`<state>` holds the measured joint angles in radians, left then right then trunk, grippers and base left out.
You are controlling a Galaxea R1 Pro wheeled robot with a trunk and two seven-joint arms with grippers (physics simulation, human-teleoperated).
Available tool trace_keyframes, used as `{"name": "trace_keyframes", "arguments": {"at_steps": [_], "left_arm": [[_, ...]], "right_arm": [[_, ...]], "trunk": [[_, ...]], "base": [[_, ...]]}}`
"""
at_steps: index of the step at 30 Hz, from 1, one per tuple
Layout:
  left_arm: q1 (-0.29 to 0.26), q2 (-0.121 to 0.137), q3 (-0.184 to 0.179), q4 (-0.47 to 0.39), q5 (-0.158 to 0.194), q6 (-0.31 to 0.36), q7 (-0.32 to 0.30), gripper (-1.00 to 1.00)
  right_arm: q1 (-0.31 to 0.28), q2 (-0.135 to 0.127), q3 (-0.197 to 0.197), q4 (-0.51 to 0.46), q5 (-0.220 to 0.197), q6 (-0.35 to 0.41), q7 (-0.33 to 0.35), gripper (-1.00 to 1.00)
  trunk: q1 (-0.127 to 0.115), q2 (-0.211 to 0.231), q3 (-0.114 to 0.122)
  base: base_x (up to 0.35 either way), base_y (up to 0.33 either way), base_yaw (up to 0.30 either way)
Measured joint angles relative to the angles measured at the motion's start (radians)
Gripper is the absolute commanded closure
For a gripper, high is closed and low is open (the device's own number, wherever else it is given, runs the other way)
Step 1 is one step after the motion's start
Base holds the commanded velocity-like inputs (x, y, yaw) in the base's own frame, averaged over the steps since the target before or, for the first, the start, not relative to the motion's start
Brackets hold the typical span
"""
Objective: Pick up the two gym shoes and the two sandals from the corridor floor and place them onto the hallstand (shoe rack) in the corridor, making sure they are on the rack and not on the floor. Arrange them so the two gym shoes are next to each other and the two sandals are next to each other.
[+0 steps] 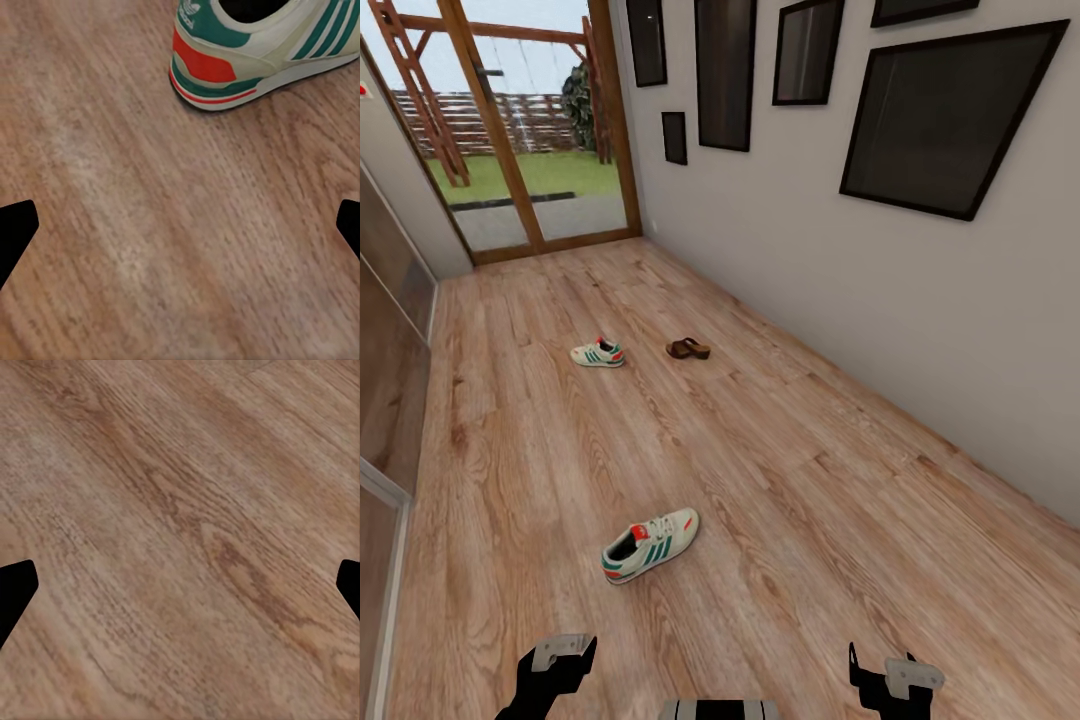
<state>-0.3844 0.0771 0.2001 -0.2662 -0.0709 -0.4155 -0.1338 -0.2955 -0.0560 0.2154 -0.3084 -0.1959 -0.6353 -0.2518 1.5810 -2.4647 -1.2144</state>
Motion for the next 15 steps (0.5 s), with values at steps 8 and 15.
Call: {"name": "trace_keyframes", "arguments": {"at_steps": [8, 15], "left_arm": [[0.0, 0.0, 0.0, 0.0, 0.0, 0.001, 0.0, -1.0], [0.0, 0.0, 0.0, 0.0, 0.0, 0.001, 0.0, -1.0]], "right_arm": [[0.0, 0.0, 0.0, 0.0, 0.0, 0.0, 0.0, -1.0], [0.0, 0.0, 0.0, 0.0, 0.0, 0.0, 0.0, -1.0]], "trunk": [[0.0, 0.0, 0.0], [0.0, 0.0, 0.0]], "base": [[0.138, 0.005, 0.0], [0.278, 0.001, 0.0]]}}
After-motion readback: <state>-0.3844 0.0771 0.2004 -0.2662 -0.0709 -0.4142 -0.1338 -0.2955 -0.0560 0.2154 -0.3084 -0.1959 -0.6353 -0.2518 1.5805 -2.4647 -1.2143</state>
